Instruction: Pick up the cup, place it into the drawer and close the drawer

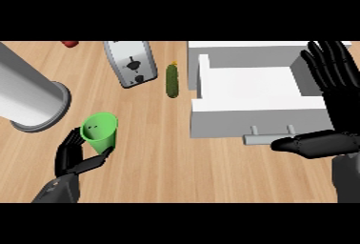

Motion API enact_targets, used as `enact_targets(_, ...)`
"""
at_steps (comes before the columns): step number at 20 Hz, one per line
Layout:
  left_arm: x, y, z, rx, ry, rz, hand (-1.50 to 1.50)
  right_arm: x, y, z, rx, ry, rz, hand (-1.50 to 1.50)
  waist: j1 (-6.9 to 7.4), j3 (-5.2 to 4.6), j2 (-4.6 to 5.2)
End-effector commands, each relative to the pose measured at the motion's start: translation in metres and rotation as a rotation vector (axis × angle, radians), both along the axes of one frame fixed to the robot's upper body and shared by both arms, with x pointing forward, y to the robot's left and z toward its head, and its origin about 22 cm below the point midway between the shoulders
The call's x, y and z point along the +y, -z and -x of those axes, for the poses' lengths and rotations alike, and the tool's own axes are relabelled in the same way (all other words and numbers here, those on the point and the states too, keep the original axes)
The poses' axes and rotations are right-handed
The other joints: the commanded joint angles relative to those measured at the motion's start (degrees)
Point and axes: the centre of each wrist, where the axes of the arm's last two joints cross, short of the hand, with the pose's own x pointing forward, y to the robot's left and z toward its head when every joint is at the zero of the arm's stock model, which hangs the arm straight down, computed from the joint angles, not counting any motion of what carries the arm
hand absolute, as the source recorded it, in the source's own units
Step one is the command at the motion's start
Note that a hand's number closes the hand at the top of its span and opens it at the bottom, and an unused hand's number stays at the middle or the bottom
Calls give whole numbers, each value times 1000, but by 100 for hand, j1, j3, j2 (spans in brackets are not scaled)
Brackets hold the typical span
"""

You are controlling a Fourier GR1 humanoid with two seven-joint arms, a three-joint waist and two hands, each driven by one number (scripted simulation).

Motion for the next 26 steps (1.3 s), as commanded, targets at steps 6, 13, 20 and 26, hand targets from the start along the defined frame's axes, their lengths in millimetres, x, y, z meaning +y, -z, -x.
enact_targets(6, -12, -22, -35, -275, -63, 10, 150, -6, 1, -1, 4, 12, -13, -150, 41, 8, -16)
enact_targets(13, -49, -23, -47, -330, 90, 71, 150, -6, 5, -1, 1, 2, -6, -150, 61, 14, -24)
enact_targets(20, -88, -101, -120, -389, 291, 39, 150, -27, -1, 8, 13, 27, 5, -150, 183, 34, -103)
enact_targets(26, -152, -169, -153, -437, 404, -1, 150, -17, 29, 18, 26, 47, -5, -150, 176, 35, -109)
